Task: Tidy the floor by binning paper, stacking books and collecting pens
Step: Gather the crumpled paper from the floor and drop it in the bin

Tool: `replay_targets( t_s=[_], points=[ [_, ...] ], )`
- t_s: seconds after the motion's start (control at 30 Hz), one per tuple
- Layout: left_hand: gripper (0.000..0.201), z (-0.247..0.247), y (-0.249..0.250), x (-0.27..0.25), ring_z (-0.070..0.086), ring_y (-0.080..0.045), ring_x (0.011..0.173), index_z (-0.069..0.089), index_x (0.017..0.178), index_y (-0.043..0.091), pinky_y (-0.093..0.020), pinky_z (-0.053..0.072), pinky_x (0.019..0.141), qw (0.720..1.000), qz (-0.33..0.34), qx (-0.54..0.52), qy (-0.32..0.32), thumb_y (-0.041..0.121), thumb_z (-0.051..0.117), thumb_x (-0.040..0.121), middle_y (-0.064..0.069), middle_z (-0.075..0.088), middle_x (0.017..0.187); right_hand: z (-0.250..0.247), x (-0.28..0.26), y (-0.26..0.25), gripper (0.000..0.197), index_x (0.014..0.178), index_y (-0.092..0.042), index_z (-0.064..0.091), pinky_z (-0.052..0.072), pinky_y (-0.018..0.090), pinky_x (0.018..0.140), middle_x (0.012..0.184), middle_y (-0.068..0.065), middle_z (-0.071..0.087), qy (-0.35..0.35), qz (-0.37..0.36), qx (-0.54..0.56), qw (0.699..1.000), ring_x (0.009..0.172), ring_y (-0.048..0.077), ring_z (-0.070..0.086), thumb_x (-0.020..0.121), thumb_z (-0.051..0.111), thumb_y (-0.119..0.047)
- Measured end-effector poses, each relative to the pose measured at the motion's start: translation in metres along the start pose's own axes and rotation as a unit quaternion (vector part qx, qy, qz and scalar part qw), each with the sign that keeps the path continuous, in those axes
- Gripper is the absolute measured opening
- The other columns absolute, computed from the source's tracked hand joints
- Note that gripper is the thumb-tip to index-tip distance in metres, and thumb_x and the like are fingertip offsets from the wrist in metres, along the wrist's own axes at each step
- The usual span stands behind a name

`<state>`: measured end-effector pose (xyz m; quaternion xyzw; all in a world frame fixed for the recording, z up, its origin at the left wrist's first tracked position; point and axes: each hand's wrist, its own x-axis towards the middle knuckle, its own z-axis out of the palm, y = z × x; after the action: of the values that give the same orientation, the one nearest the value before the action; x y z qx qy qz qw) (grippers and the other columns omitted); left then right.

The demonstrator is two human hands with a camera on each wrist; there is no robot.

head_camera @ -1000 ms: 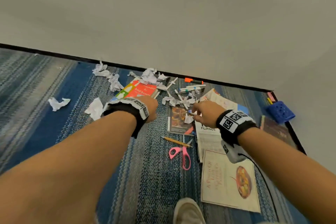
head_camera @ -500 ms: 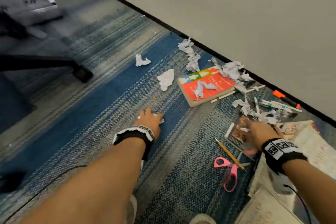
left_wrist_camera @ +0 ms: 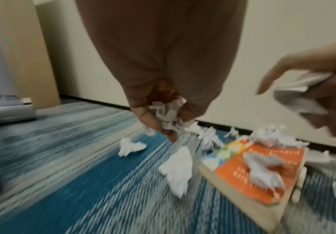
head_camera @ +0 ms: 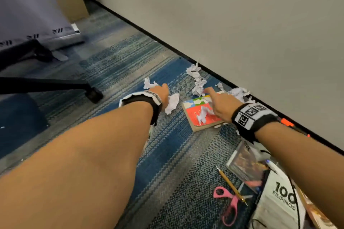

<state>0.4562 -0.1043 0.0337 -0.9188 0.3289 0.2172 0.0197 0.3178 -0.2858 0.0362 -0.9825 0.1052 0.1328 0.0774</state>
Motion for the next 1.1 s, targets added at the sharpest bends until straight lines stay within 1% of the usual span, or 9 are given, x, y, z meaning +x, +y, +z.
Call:
replay_targets(
  t_s=[0.1,0.23,0.3,0.57,0.67,0.8,0.93,1.03,1.1],
  points=[
    [0.042,-0.031,0.001,0.02,0.058,-0.037,0.095,0.029,0.135,0.005,-0.045,0.046,0.079,0.997,0.06,0.04,0.006,0.014,0.04,0.095,-0.022,0.059,0.114,-0.018,0.029,-0.003,0.044,0.133,-0.027,0.048,0.044,0.031,0.075,0.111,0.019,0.065,-0.045,-0.007,-0.056,0.997,0.099,0.035,0.062,0.092,0.044,-0.013],
    [0.039,-0.102,-0.026,0.041,0.055,-0.038,0.115,0.037,0.135,-0.001,-0.023,0.047,0.074,0.994,0.059,0.09,0.022,0.015,0.039,0.099,-0.024,0.053,0.13,-0.012,0.047,-0.005,0.028,0.119,-0.009,0.044,0.049,0.038,0.077,0.109,0.02,0.063,-0.035,0.102,-0.032,0.994,0.096,0.035,0.062,0.092,0.041,-0.015],
    [0.045,-0.115,-0.034,0.057,0.054,-0.039,0.117,0.035,0.137,0.001,-0.032,0.044,0.08,0.993,0.055,0.1,0.038,0.025,0.041,0.099,-0.024,0.051,0.133,0.003,0.046,-0.007,0.027,0.118,-0.006,0.042,0.045,0.037,0.074,0.108,0.018,0.061,0.029,0.197,0.032,0.979,0.095,0.037,0.061,0.094,0.04,-0.018],
    [0.102,0.055,-0.028,0.113,0.039,-0.042,0.125,0.016,0.148,0.033,-0.051,0.043,0.098,0.979,0.187,0.005,-0.081,0.057,0.076,0.069,-0.018,0.029,0.136,0.103,0.057,-0.033,0.054,0.131,-0.002,0.033,0.04,0.042,0.1,0.131,0.015,0.042,0.032,0.292,0.133,0.947,0.12,0.032,0.044,0.093,0.05,-0.035],
    [0.078,0.09,-0.033,0.12,0.044,-0.044,0.12,0.028,0.142,0.027,-0.051,0.045,0.098,0.978,0.162,-0.021,-0.129,0.052,0.068,0.08,-0.018,0.026,0.136,0.114,0.059,-0.057,0.035,0.131,-0.002,0.035,0.029,0.041,0.104,0.135,0.013,0.037,-0.006,0.292,0.07,0.954,0.125,0.031,0.035,0.098,0.037,-0.016],
    [0.053,0.096,-0.042,0.123,0.049,-0.041,0.117,0.03,0.142,0.015,-0.047,0.045,0.096,0.979,0.171,-0.046,-0.102,0.026,0.051,0.094,-0.02,0.038,0.134,0.107,0.061,-0.055,0.026,0.118,-0.006,0.04,0.036,0.038,0.093,0.125,0.015,0.046,-0.001,0.314,0.079,0.946,0.112,0.03,0.043,0.095,0.029,0.0],
    [0.037,0.069,-0.064,0.124,0.054,-0.039,0.114,0.044,0.126,0.005,-0.045,0.046,0.088,0.975,0.195,-0.034,-0.1,0.02,0.051,0.093,-0.02,0.052,0.125,0.089,0.068,-0.048,0.031,0.123,-0.009,0.041,0.045,0.037,0.073,0.101,0.02,0.062,0.03,0.31,0.124,0.942,0.087,0.031,0.058,0.093,0.035,-0.006],
    [0.033,0.046,-0.084,0.126,0.052,-0.04,0.11,0.043,0.124,0.002,-0.045,0.043,0.084,0.971,0.196,-0.061,-0.119,0.014,0.051,0.094,-0.021,0.044,0.126,0.065,0.086,-0.048,0.032,0.125,-0.016,0.047,0.044,0.033,0.07,0.095,0.018,0.066,-0.01,0.316,0.099,0.944,0.086,0.034,0.062,0.094,0.039,-0.02],
    [0.029,0.036,-0.1,0.135,0.051,-0.041,0.104,0.041,0.12,0.004,-0.047,0.043,0.081,0.977,0.173,-0.117,-0.048,0.004,0.047,0.092,-0.02,0.039,0.124,0.051,0.109,-0.048,0.032,0.121,-0.016,0.048,0.043,0.033,0.07,0.099,0.018,0.067,-0.025,0.323,0.071,0.944,0.09,0.034,0.063,0.097,0.038,-0.035]
  ],
)
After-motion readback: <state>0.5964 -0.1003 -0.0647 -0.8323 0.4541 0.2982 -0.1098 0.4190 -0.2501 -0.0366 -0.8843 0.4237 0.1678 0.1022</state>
